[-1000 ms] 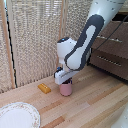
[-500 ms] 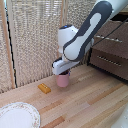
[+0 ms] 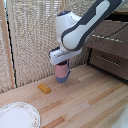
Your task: Propose to navigate your clamp on the clench of the first drawer. Use gentle force to register to the cabinet. Send posterior your swing mandate till over it lurks, a cup of pink essence. Fortify your grip after aiming concentric with the pink cup’s periphery. Manoeuvre the pink towards the cabinet's top. Drop your compression till the cup is resting inside.
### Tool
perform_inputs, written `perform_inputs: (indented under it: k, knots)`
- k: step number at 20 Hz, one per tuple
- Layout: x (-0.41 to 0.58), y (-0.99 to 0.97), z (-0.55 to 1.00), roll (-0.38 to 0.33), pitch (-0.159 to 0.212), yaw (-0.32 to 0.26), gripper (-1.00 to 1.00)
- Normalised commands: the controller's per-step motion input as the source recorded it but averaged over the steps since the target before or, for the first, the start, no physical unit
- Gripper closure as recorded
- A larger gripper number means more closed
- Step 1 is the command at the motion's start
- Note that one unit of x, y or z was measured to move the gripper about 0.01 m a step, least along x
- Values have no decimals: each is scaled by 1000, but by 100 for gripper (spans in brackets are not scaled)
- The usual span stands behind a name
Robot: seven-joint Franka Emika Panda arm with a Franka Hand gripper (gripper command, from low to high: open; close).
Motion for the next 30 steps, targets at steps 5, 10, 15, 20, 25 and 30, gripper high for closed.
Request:
perform_inputs:
  k: [5, 10, 15, 20, 25, 30]
  knots:
    - [291, 31, 829, -88, 27, -273, 100]
    - [225, 0, 821, -48, 43, -298, 100]
    - [258, 0, 824, -74, 39, -289, 100]
    - [294, 0, 798, -100, 29, -277, 100]
    - [242, 31, 673, -25, 16, -280, 100]
    - [267, 90, 453, 42, 0, -250, 100]
